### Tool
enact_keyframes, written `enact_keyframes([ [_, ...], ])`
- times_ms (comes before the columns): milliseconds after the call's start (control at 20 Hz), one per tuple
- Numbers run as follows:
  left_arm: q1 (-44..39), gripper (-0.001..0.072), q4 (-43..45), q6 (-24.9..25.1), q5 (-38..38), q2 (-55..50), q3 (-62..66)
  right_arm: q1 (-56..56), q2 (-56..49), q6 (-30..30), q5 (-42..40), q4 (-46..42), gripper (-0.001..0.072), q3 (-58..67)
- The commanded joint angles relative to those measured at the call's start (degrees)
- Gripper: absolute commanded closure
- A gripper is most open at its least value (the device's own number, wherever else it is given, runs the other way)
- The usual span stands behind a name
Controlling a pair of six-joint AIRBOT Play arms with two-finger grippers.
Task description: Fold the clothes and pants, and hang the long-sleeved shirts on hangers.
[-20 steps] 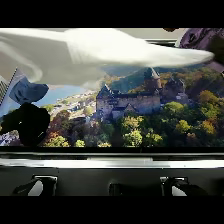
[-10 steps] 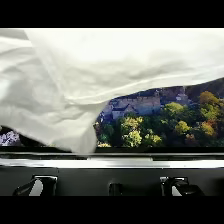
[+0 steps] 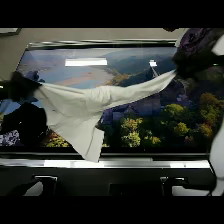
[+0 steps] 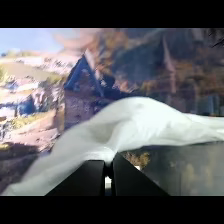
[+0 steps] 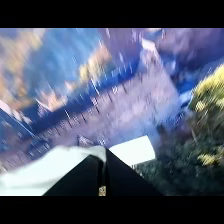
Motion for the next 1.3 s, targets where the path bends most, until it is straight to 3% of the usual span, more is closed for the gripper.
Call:
enact_keyframes([
  [0, -5.9, 0.0691, 4.3, 0.9, 7.7, -11.8, -7.8, 1.3, -16.4, -1.7, 2.5, 8.0, 0.0690, 0.1],
  [150, -7.3, 0.0691, 4.2, 0.9, 10.4, -18.6, -7.8, 3.2, -22.1, -1.7, 2.2, 7.9, 0.0690, 0.1],
  [350, -7.2, 0.0691, 4.3, 0.9, 10.8, -20.1, -7.8, 3.7, -22.6, -2.0, 0.2, 7.4, 0.0684, 0.1],
  [400, -7.2, 0.0691, 4.3, 1.0, 10.8, -20.1, -7.8, 3.7, -22.3, -3.7, 0.8, 7.2, 0.0641, 0.1],
  [450, -7.2, 0.0691, 4.3, 1.0, 10.8, -20.0, -7.8, 3.3, -21.5, -6.8, 1.9, 7.2, 0.0479, 0.1],
  [500, -7.2, 0.0691, 4.3, 0.9, 10.8, -20.0, -7.8, 2.9, -20.2, -12.1, 3.4, 7.3, 0.0263, 0.1],
  [550, -7.2, 0.0691, 4.2, 0.9, 10.8, -20.0, -7.8, 2.6, -18.2, -17.2, 5.5, 7.1, 0.0233, 0.1],
  [750, -7.2, 0.0691, 4.2, 0.9, 9.7, -19.8, -7.8, -0.3, -6.8, -30.8, 7.8, 2.7, 0.0238, -2.7],
  [850, -7.2, 0.0691, 4.3, 0.9, 9.1, -19.7, -7.8, -3.3, -0.2, -35.6, 6.1, 12.0, 0.0238, -10.7],
  [1050, -7.2, 0.0690, 4.3, 0.9, 7.7, -19.7, -7.8, -2.2, 12.2, -37.0, -0.6, 32.0, 0.0237, -35.9],
  [1250, -7.2, 0.0690, 4.3, 0.9, 7.6, -19.7, -7.8, 11.6, 18.2, -35.7, -14.9, 37.3, 0.0237, -56.1],
])
